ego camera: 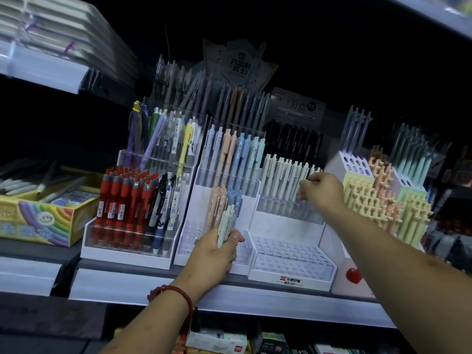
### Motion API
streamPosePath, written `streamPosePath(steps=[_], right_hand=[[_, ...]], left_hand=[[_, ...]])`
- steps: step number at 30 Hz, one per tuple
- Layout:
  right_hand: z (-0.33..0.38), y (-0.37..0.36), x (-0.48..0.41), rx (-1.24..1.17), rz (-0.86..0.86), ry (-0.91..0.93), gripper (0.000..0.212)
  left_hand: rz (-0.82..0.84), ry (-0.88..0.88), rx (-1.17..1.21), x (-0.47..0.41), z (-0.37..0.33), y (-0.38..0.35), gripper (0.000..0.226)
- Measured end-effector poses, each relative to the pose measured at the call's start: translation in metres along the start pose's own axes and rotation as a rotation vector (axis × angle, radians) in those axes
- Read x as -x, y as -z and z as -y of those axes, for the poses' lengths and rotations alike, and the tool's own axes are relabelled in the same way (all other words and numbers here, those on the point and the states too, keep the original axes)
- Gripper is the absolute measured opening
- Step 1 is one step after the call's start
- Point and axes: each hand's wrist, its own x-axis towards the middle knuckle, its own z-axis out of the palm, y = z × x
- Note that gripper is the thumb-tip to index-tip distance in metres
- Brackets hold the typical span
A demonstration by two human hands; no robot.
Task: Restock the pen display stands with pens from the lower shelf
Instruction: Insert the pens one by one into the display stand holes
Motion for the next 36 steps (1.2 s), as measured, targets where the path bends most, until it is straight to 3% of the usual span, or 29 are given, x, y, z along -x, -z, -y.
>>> streamPosePath(steps=[2,4,8,10,14,17,23,26,30,36], right_hand=[[-0.002,-0.007,0.016,-0.003,-0.135,0.055,0.006],[0.003,-0.013,0.04,-0.018,-0.138,0.123,0.006],[0.027,-0.022,0.105,-0.171,0.423,0.169,0.009],[0.035,-0.031,0.127,-0.22,0.607,0.152,0.017],[0.036,-0.049,0.14,-0.247,0.631,0.092,0.002],[0.034,-0.049,0.136,-0.302,0.622,0.027,0.009],[0.041,-0.026,0.115,-0.486,0.485,-0.025,0.004],[0.048,-0.005,0.092,-0.606,0.248,-0.062,0.011],[0.044,0.021,0.046,-0.433,-0.131,0.042,0.011],[0.022,0.03,0.007,-0.192,-0.266,0.1,0.011]], left_hand=[[0.017,0.021,0.046,0.0,-0.001,0.0,0.016],[0.043,0.037,0.096,0.0,-0.001,0.002,0.015],[0.092,0.041,0.148,0.0,0.0,0.004,0.015],[0.093,0.04,0.152,0.0,0.0,0.003,0.014],[0.076,0.038,0.158,0.0,0.0,0.004,0.017],[0.099,0.037,0.165,0.001,-0.001,0.005,0.019],[0.111,0.028,0.129,0.002,0.001,0.005,0.018],[0.108,0.023,0.122,0.001,0.001,0.007,0.019],[0.106,0.02,0.099,0.001,0.001,0.007,0.019],[0.104,0.025,0.108,0.002,0.0,0.006,0.018]])
